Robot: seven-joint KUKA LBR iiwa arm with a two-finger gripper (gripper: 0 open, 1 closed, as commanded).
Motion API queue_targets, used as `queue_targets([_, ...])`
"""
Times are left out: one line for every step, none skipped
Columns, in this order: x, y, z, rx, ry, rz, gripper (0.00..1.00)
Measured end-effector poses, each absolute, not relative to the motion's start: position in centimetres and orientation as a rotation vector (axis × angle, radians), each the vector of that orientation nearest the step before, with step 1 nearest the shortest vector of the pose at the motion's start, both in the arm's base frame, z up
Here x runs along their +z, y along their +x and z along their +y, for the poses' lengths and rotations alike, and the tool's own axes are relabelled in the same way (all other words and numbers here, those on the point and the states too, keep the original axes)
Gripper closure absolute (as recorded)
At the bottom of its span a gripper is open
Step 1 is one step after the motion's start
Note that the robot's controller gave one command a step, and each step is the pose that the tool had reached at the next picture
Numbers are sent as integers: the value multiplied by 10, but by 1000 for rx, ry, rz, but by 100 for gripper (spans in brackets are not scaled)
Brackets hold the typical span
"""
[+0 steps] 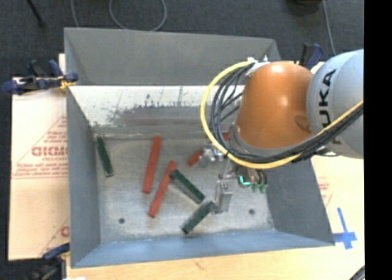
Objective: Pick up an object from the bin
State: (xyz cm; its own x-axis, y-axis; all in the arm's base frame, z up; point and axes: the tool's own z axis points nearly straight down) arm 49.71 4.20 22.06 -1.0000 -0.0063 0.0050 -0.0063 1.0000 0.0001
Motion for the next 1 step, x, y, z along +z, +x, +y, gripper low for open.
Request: queue_targets([72,533,44,1,122,-3152,0])
